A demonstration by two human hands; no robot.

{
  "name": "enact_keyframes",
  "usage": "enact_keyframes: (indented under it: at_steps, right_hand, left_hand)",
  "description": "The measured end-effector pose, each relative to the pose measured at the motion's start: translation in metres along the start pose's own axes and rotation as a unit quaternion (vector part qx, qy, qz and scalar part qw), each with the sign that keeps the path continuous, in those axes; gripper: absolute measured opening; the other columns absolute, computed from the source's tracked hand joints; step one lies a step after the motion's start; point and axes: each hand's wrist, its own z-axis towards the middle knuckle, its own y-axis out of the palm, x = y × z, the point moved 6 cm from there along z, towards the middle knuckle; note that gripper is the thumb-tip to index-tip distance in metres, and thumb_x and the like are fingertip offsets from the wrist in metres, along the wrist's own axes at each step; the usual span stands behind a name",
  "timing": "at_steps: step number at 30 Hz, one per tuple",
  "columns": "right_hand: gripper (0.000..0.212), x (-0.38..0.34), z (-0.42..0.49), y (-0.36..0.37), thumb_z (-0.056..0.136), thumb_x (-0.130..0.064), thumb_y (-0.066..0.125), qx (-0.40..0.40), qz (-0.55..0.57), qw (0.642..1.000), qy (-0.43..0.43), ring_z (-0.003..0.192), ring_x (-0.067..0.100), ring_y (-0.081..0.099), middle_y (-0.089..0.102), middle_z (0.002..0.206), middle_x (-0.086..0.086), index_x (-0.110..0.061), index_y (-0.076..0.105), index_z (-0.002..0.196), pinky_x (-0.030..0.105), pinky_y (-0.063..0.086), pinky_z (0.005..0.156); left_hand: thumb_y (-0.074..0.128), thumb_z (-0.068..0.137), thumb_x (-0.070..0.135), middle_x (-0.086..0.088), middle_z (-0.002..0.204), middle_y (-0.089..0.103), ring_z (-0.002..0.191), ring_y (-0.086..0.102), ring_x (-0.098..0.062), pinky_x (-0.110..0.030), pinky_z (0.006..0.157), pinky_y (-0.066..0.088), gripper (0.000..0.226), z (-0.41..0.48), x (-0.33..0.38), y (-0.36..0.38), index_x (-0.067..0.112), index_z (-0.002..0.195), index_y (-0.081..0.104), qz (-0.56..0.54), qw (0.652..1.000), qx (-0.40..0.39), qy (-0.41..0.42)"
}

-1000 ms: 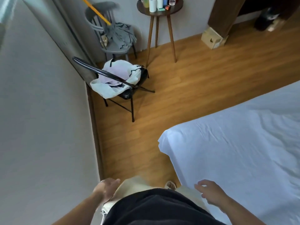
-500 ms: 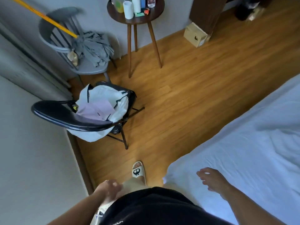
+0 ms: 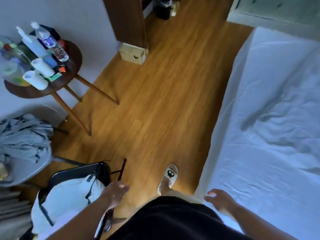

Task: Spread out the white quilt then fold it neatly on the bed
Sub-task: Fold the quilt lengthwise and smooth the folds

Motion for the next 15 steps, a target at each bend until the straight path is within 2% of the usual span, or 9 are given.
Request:
enact_keyframes:
  at_steps: [3, 4, 6, 8, 11, 13, 15]
  right_hand:
    - [0.028, -0.016, 0.024, -0.041, 0.092, -0.051, 0.063, -0.009, 0.003, 1.0, 0.023, 0.113, 0.016, 0.061, 0.063, 0.127, -0.006, -0.033, 0.063, 0.113, 0.031, 0.049, 0.098]
    - [0.024, -0.024, 0.032, -0.058, 0.091, -0.052, 0.063, -0.005, 0.018, 0.999, 0.029, 0.11, 0.016, 0.063, 0.063, 0.124, -0.006, -0.034, 0.062, 0.108, 0.032, 0.051, 0.096]
    - [0.02, -0.041, 0.047, -0.097, 0.088, -0.052, 0.065, 0.02, 0.073, 0.997, 0.034, 0.1, 0.016, 0.068, 0.066, 0.116, -0.006, -0.036, 0.062, 0.1, 0.032, 0.054, 0.086]
    - [0.017, -0.062, 0.054, -0.14, 0.088, -0.048, 0.065, 0.048, 0.141, 0.988, 0.037, 0.091, 0.014, 0.072, 0.069, 0.108, -0.005, -0.035, 0.064, 0.098, 0.031, 0.054, 0.078]
    - [0.017, -0.081, 0.067, -0.193, 0.09, -0.041, 0.066, 0.082, 0.244, 0.966, 0.04, 0.084, 0.009, 0.074, 0.069, 0.107, -0.007, -0.032, 0.067, 0.104, 0.029, 0.055, 0.071]
    - [0.023, -0.083, 0.08, -0.219, 0.089, -0.042, 0.067, 0.1, 0.284, 0.952, 0.053, 0.083, 0.009, 0.075, 0.07, 0.109, -0.006, -0.03, 0.067, 0.109, 0.028, 0.053, 0.069]
    - [0.024, -0.08, 0.096, -0.238, 0.09, -0.042, 0.068, 0.116, 0.325, 0.935, 0.078, 0.082, 0.013, 0.073, 0.071, 0.107, -0.001, -0.027, 0.066, 0.108, 0.028, 0.053, 0.07]
  left_hand:
    - [0.057, 0.099, 0.038, -0.01, 0.137, 0.059, 0.12, 0.059, -0.027, -0.027, 0.087, 0.044, 0.043, 0.025, 0.067, -0.041, 0.014, 0.135, 0.058, 0.044, 0.999, 0.005, 0.029]
    - [0.056, 0.1, 0.033, -0.012, 0.134, 0.059, 0.119, 0.059, -0.028, -0.026, 0.082, 0.043, 0.036, 0.034, 0.09, -0.053, 0.013, 0.13, 0.06, 0.056, 0.998, 0.009, 0.035]
    - [0.052, 0.099, 0.034, -0.009, 0.121, 0.063, 0.106, 0.062, -0.026, -0.026, 0.07, 0.044, 0.019, 0.053, 0.129, -0.07, 0.021, 0.106, 0.063, 0.123, 0.991, 0.003, 0.056]
    - [0.048, 0.097, 0.049, 0.0, 0.111, 0.064, 0.099, 0.062, -0.019, -0.029, 0.075, 0.046, 0.028, 0.077, 0.172, -0.091, 0.026, 0.096, 0.064, 0.179, 0.981, 0.01, 0.073]
    - [0.051, 0.094, 0.057, 0.007, 0.114, 0.064, 0.101, 0.06, -0.016, -0.03, 0.087, 0.047, 0.031, 0.114, 0.245, -0.113, 0.032, 0.102, 0.067, 0.221, 0.97, 0.003, 0.101]
    - [0.051, 0.094, 0.056, 0.008, 0.119, 0.063, 0.103, 0.06, -0.014, -0.028, 0.085, 0.047, 0.026, 0.133, 0.302, -0.119, 0.035, 0.1, 0.066, 0.266, 0.955, -0.029, 0.126]
    - [0.056, 0.092, 0.055, 0.006, 0.115, 0.065, 0.096, 0.062, -0.013, -0.027, 0.078, 0.049, 0.025, 0.154, 0.359, -0.126, 0.033, 0.098, 0.067, 0.283, 0.949, -0.04, 0.134]
